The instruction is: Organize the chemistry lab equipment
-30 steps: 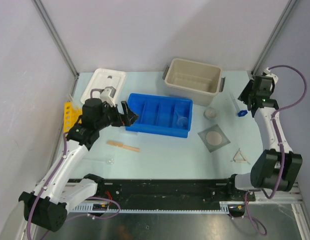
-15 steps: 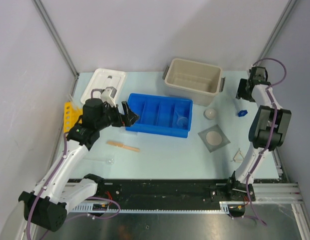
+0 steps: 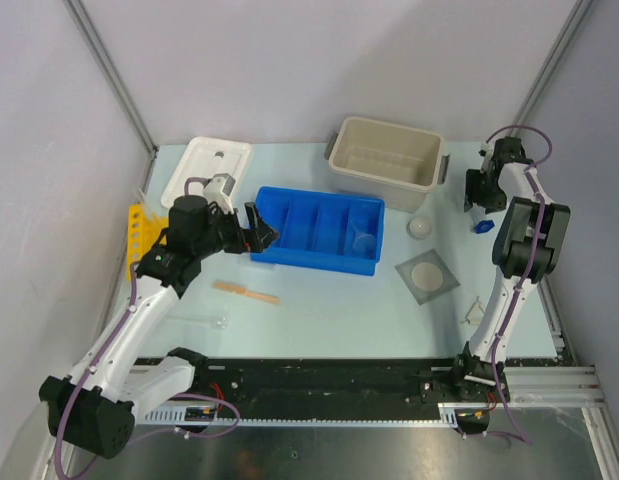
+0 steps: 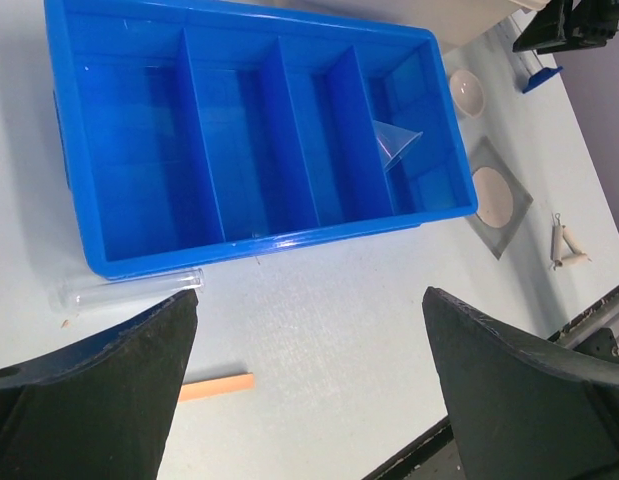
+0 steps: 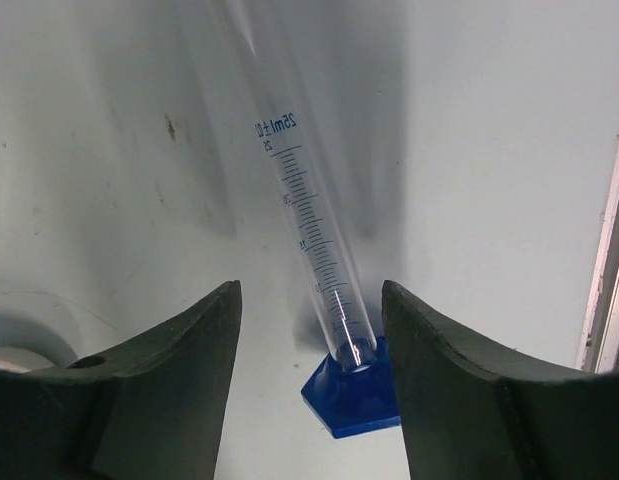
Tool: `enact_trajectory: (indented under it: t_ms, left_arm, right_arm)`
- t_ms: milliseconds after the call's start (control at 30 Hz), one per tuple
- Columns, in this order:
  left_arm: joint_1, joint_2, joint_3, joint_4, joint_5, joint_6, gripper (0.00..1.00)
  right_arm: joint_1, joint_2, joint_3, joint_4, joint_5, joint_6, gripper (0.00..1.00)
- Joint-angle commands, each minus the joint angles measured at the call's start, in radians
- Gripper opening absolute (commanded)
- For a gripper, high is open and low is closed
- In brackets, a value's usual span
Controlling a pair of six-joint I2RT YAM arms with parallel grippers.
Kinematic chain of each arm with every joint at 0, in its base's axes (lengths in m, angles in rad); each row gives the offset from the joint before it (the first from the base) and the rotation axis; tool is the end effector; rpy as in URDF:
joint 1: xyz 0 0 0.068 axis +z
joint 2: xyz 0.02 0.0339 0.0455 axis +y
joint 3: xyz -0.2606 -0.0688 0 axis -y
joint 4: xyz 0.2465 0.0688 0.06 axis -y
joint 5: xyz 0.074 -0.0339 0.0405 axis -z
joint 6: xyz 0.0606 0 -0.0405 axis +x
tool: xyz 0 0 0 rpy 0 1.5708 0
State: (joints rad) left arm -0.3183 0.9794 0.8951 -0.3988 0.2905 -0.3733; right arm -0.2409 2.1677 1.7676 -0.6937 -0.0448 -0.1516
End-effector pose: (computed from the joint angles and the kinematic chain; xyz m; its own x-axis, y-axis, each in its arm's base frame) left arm 0.2247 -0.0923 0.3075 -0.6080 -0.1675 -0.7760 0.3426 0.8264 -0.4468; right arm 0.4655 -0.1116 0.1688 -0.8858 0.0623 -0.4599 0.0856 0.9959 -0.0300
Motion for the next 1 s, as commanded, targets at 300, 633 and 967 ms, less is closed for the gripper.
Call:
enact_trajectory:
  t_ms: [300,633,967]
  left_arm:
    - [0.000,-0.007,0.018,0.015,-0.025,0.014,0.99]
    - [0.001,-0.014,0.019,0.014,-0.025,0.015,0.99]
    - [0.000,-0.023,0.017,0.013,-0.021,0.013,1.00]
  right_arm:
    - [0.008,0.082,0.110,-0.062,0.061,-0.028,0.57]
    - [0.051,0.102,0.094,-0.068,0.151,-0.004,0.48]
    - [0.074,0.040,0.065,-0.080,0.184,0.085,0.32]
